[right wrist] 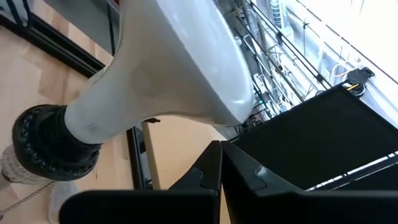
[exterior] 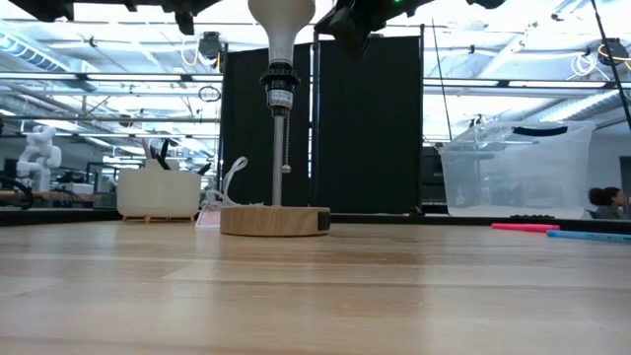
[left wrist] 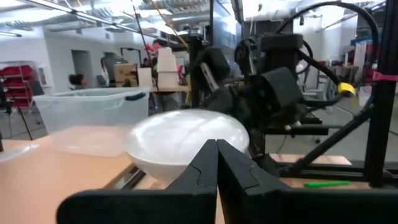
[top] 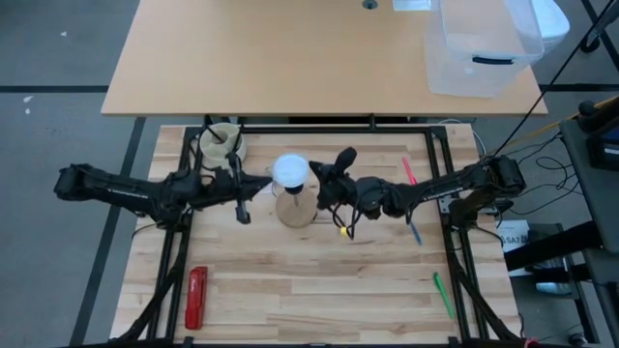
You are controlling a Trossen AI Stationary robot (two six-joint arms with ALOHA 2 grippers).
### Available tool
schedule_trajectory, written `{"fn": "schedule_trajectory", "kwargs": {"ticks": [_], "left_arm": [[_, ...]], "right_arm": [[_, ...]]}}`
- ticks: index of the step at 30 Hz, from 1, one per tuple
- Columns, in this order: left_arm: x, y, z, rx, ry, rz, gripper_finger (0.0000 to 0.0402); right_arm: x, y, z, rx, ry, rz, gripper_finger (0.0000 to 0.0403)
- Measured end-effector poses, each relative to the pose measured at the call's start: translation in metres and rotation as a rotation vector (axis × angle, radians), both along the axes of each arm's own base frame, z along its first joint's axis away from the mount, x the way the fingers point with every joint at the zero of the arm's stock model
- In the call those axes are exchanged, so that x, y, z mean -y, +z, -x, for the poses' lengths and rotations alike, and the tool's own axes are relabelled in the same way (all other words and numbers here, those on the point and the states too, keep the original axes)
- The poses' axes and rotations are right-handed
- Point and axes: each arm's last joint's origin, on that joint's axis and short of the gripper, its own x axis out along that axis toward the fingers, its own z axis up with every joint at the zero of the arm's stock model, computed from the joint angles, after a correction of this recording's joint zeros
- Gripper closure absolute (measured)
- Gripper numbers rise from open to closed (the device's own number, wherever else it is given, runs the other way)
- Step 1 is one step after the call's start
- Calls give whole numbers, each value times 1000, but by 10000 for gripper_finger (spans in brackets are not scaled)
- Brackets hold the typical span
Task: Screw lightbulb
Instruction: Insert the lightbulb into the desk lamp
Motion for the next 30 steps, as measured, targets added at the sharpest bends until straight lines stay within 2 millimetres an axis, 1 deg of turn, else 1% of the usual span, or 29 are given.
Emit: {"fn": "schedule_trajectory", "kwargs": {"ticks": [6, 11, 21, 25, 30], "left_arm": [[-2, -6, -8, -27, 11, 2, 402], [-7, -9, -10, -35, 35, 18, 402], [-9, -10, -10, -57, 42, 18, 402], [-10, -11, -10, -66, 70, 21, 402], [-15, -13, -10, -75, 112, 39, 402]], "right_arm": [[9, 2, -1, 22, 15, 3, 403], [10, 3, -1, 29, 13, 3, 403], [-4, 3, 0, 24, 35, 8, 403], [-10, 3, 0, 25, 50, 6, 403], [-17, 2, 1, 23, 59, -1, 403]]}}
